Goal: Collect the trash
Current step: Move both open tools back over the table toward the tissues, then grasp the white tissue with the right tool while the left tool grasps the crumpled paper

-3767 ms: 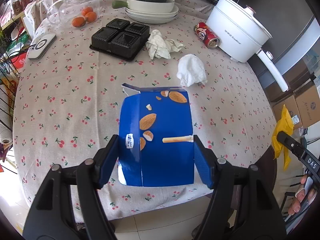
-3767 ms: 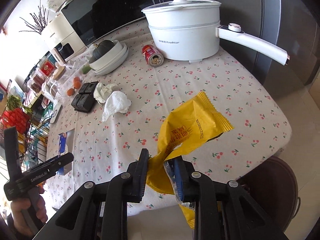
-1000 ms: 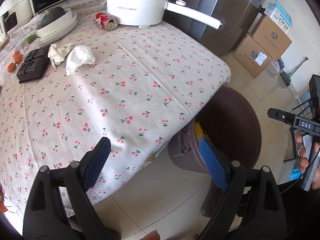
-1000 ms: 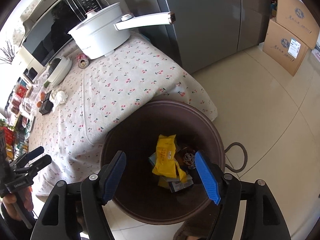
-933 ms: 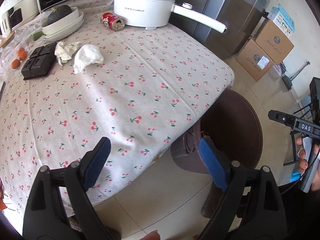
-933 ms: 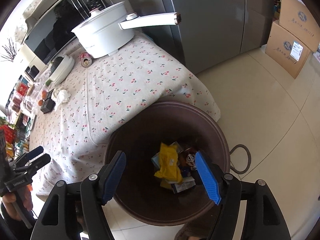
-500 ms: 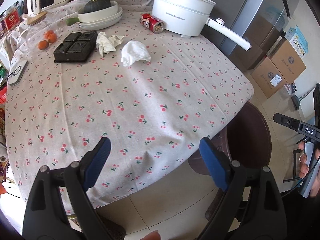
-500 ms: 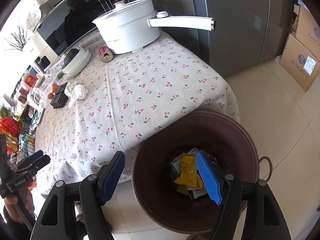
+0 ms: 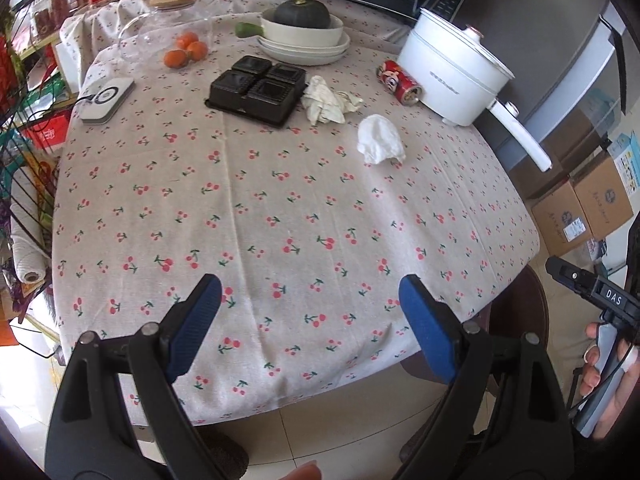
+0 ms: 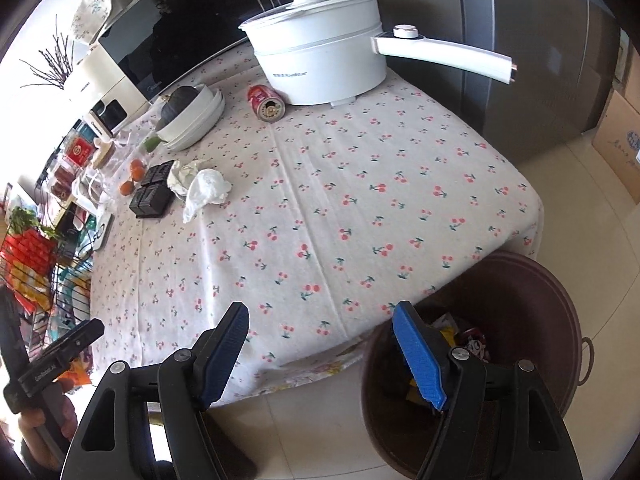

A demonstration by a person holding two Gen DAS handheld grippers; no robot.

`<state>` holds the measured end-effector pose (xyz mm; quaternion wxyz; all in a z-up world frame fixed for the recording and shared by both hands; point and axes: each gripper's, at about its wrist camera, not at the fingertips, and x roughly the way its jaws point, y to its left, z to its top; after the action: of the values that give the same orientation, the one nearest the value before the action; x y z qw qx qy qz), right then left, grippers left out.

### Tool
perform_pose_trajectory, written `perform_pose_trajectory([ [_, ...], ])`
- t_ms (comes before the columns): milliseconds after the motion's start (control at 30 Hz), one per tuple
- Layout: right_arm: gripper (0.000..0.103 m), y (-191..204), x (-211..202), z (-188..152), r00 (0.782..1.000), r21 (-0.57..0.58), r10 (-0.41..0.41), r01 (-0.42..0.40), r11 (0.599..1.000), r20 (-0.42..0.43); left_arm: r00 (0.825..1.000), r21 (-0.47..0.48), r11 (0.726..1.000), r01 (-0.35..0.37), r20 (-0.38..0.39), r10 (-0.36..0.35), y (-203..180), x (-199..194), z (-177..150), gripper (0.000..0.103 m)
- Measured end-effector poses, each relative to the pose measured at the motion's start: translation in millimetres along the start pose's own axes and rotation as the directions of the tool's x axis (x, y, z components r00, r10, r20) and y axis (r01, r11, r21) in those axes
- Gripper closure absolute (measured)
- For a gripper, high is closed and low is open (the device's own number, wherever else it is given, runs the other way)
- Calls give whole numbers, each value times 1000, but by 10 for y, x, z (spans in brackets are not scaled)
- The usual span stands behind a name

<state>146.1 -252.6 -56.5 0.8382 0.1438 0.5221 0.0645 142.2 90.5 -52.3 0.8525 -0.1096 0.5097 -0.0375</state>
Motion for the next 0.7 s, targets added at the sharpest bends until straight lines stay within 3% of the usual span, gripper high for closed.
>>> perform_pose_trajectory([
  [400, 26, 786, 605, 279, 999, -74, -11, 7, 997, -53, 994, -135, 986, -95, 41, 101, 546, -52, 245, 13],
  [533, 26, 987, 868, 464, 998, -91, -27, 23, 996, -53, 994, -181, 979, -98, 30, 105, 706, -13, 309, 13],
  [700, 26, 1199, 1315, 709, 996, -57, 14, -19, 998, -91, 993, -228, 968, -108, 10, 113, 840, 60, 354, 13],
])
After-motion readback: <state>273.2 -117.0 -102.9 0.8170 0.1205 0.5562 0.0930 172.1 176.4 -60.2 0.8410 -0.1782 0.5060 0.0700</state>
